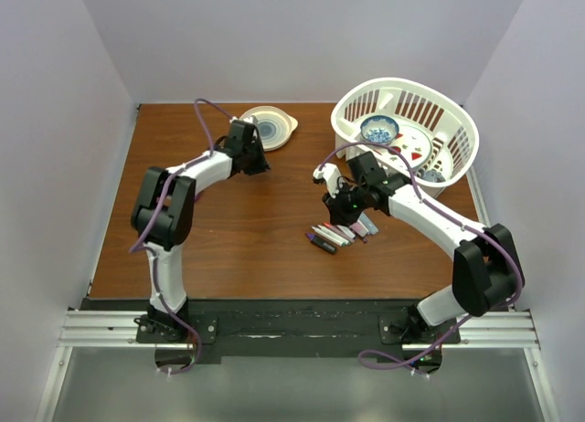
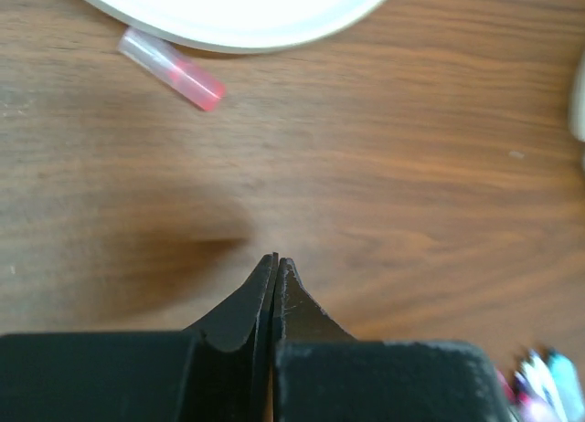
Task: Open the pen caps
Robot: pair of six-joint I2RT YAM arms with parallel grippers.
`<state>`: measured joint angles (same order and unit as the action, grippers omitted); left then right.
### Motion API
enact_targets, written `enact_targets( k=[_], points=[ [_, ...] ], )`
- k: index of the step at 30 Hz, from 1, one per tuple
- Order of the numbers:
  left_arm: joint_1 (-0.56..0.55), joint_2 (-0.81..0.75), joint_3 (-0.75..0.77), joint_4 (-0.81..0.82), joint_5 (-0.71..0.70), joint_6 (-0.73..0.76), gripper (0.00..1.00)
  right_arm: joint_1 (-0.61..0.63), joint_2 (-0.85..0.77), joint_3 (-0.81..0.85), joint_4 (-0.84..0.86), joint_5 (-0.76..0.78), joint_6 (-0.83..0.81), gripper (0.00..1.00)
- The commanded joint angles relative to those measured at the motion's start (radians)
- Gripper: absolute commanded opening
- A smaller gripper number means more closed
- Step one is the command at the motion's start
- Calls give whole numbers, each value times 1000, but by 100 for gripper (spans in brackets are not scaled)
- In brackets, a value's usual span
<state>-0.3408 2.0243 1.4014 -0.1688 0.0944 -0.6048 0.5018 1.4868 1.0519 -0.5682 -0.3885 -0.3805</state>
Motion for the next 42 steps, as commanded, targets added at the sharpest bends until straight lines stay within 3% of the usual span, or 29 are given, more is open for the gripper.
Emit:
enact_targets(
  k=[1, 11, 25, 34, 42],
  points=[
    [6, 83, 123, -67, -59, 7, 0, -5, -46, 33, -1, -35, -18, 21],
    [6, 230, 266, -51, -124, -101, 0, -5, -54, 33, -2, -52, -14, 21],
    [28, 382, 561, -172, -242, -130, 0, -8, -51, 34, -9, -66, -15, 21],
    [59, 381, 541, -186, -257, -125, 0, -12, -43, 34, -12, -70, -17, 21],
    [86, 229, 300, -95, -251, -119, 0, -14, -42, 34, -10, -75, -17, 21]
  ],
)
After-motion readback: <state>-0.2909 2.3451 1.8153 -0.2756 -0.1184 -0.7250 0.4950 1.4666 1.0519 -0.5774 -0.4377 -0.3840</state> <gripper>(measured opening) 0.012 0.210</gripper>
